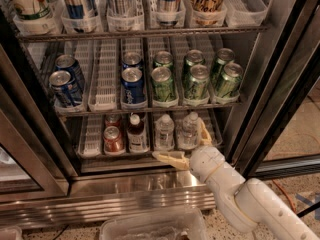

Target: Pick water bottle from bottom shelf of fridge

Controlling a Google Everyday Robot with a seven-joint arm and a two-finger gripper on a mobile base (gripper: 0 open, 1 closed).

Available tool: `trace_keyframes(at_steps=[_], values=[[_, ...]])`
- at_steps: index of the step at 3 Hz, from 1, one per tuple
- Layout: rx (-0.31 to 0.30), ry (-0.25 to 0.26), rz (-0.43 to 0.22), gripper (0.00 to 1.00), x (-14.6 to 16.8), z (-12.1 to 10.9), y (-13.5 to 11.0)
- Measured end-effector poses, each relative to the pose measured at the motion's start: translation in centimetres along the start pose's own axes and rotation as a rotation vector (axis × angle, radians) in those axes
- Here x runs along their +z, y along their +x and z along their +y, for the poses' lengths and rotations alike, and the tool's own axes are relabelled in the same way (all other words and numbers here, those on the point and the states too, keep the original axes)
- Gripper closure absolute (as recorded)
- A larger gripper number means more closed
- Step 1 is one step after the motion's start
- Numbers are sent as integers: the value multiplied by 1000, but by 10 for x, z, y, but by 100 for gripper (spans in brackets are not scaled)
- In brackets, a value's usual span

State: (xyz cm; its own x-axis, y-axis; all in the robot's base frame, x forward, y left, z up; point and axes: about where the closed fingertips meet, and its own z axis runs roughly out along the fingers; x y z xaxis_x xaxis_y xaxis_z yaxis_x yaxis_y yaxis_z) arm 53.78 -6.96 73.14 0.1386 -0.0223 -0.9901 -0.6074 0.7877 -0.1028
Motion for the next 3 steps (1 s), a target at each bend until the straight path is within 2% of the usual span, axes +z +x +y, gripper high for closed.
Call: trace_keyframes(at_steps=[1, 2, 3], values=[[64, 63, -3, 0, -6, 7, 26], [64, 96, -2, 0, -14, 16, 40], [32, 136, 9, 0, -25, 21, 48]])
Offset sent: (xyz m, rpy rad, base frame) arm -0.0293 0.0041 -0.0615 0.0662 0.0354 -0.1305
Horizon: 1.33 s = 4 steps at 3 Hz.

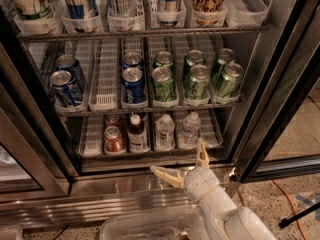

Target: Pick water bottle from bottom shelf of fridge

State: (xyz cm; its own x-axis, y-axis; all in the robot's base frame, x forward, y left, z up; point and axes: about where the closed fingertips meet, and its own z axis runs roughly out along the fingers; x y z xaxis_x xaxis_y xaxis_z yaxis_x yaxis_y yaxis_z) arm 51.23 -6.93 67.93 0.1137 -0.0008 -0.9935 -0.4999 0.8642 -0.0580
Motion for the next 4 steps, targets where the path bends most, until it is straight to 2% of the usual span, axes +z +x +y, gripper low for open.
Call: trace_keyframes(at_steps=[1, 2, 3, 4], values=[[1, 32, 15, 0, -12, -5, 15], [30, 72, 28, 0, -24, -17, 32], [53, 96, 39, 0, -31, -23, 47], [73, 100, 31, 0, -31, -27, 57]])
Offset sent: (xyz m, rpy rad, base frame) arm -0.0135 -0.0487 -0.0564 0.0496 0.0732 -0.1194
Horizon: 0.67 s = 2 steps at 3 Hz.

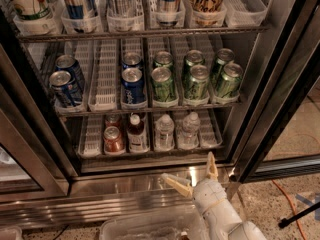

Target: Pick water bottle from bottom shelf of fridge

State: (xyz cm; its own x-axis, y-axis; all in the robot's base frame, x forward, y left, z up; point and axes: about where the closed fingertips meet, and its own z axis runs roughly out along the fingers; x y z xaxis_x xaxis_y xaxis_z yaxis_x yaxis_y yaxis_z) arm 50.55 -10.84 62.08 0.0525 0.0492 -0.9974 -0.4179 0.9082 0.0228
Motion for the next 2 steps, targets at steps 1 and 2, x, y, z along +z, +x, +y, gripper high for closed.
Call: trace_keyframes(at_steps=[1, 2], values=[[52, -10, -31, 0, 3, 0, 2], [71, -21, -55, 0, 2, 4, 0]])
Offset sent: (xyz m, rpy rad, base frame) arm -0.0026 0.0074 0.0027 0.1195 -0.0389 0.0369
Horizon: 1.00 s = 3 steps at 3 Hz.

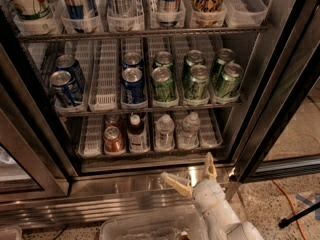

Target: Pick water bottle from bottom shelf of fridge

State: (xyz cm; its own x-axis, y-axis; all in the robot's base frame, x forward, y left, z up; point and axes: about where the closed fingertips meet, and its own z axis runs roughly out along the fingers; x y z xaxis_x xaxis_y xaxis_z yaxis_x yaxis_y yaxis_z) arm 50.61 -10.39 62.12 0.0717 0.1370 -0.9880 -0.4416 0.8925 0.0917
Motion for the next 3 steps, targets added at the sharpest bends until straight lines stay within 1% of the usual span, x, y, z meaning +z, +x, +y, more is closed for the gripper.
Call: trace_keyframes(at_steps=[1, 2, 3], values=[[-20, -7, 13, 0, 22, -10, 8], [-20, -8, 14, 0, 23, -10, 8], [-37, 8, 15, 0, 24, -11, 10]])
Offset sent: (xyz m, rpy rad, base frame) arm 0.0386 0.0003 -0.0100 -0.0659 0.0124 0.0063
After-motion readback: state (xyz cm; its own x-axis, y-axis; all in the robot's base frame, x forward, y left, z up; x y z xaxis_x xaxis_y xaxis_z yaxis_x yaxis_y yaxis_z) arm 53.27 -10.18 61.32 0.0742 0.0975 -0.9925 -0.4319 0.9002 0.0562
